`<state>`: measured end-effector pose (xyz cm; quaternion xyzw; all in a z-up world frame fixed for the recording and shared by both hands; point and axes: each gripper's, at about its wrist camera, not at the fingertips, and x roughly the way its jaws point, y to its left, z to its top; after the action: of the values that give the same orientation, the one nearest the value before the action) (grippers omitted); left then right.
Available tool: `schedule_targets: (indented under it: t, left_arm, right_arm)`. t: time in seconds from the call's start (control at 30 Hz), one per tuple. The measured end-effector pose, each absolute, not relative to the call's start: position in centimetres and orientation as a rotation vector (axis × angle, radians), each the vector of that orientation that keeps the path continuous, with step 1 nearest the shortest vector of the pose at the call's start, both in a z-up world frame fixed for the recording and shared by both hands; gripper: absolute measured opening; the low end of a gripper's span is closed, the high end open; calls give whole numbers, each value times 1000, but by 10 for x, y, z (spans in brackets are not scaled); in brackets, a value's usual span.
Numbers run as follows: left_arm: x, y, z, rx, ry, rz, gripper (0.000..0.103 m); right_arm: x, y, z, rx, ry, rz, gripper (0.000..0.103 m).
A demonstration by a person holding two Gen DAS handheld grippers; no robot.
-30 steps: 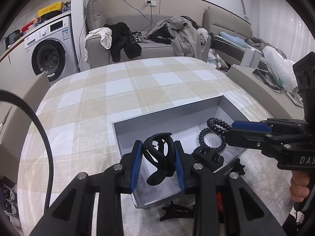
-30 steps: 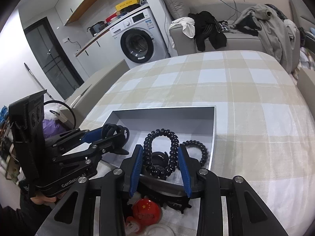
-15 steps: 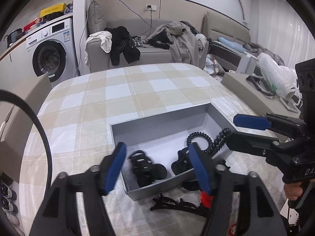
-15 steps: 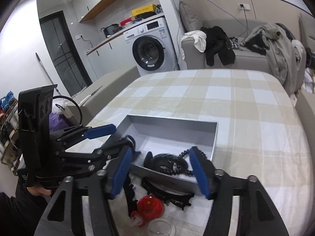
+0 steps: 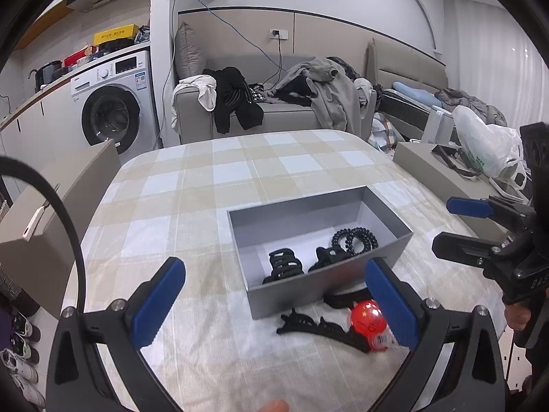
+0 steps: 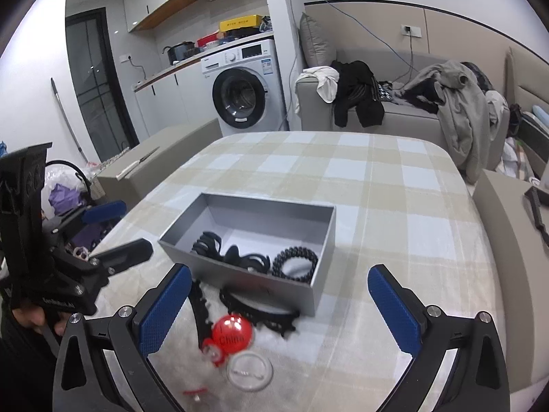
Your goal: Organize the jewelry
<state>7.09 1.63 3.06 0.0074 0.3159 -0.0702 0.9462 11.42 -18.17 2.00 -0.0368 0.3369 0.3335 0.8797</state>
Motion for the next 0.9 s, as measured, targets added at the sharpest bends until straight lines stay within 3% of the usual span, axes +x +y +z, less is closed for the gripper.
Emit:
schedule_targets:
  t: [0.9]
  left_arm:
    - [52,13,1,10,712,-138,102]
  right_arm:
    - [88,-175,-46,-234,898,656,103]
